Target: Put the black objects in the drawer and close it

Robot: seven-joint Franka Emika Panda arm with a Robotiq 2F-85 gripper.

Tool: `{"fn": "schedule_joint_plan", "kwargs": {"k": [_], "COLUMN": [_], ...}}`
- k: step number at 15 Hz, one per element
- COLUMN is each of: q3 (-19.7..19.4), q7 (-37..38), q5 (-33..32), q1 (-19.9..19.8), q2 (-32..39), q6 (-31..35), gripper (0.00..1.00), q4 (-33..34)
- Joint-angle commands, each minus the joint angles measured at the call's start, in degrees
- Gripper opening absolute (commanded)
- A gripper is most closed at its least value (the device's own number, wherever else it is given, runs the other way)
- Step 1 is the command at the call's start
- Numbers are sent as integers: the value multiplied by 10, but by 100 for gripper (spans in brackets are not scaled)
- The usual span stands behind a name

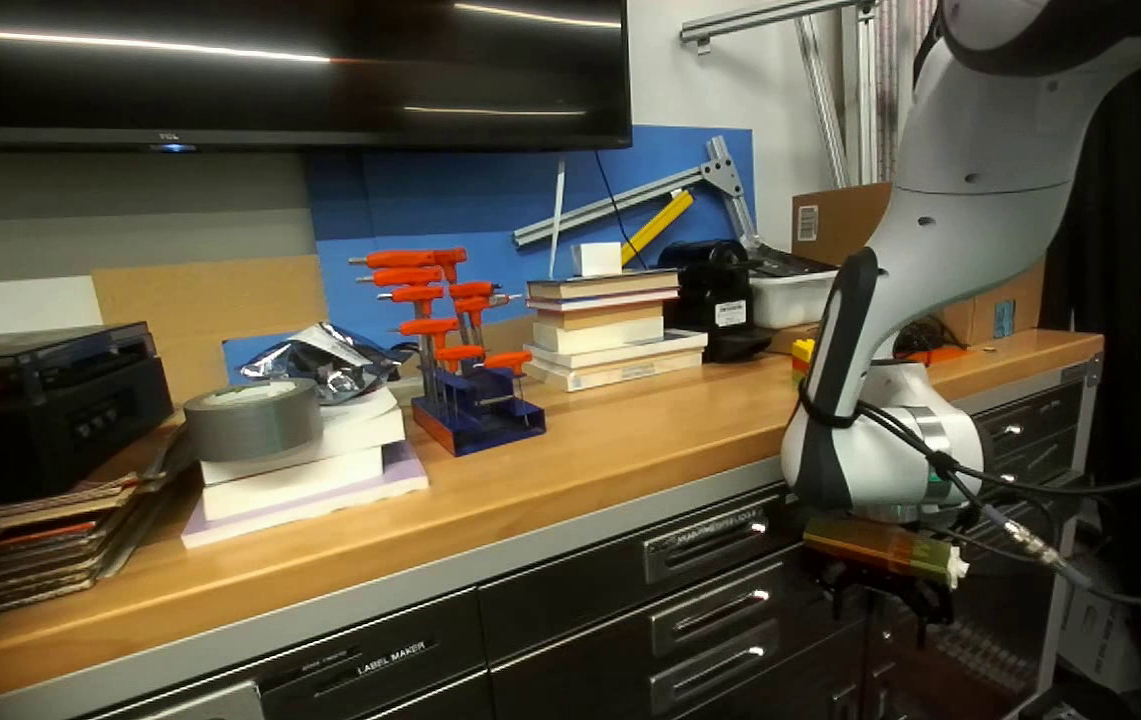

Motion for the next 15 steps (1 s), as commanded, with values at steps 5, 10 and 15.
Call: {"fn": "schedule_joint_plan", "kwargs": {"k": [5,10,15], "q3": [-18,-105,-170], "q7": [-8,43,123], "q5": [8,-34,-150], "q1": [22,120,203], "q2": [-2,-74,-183], "q6": [16,-39,-128], "gripper": [100,100,100], "q4": [1,-67,-141]}}
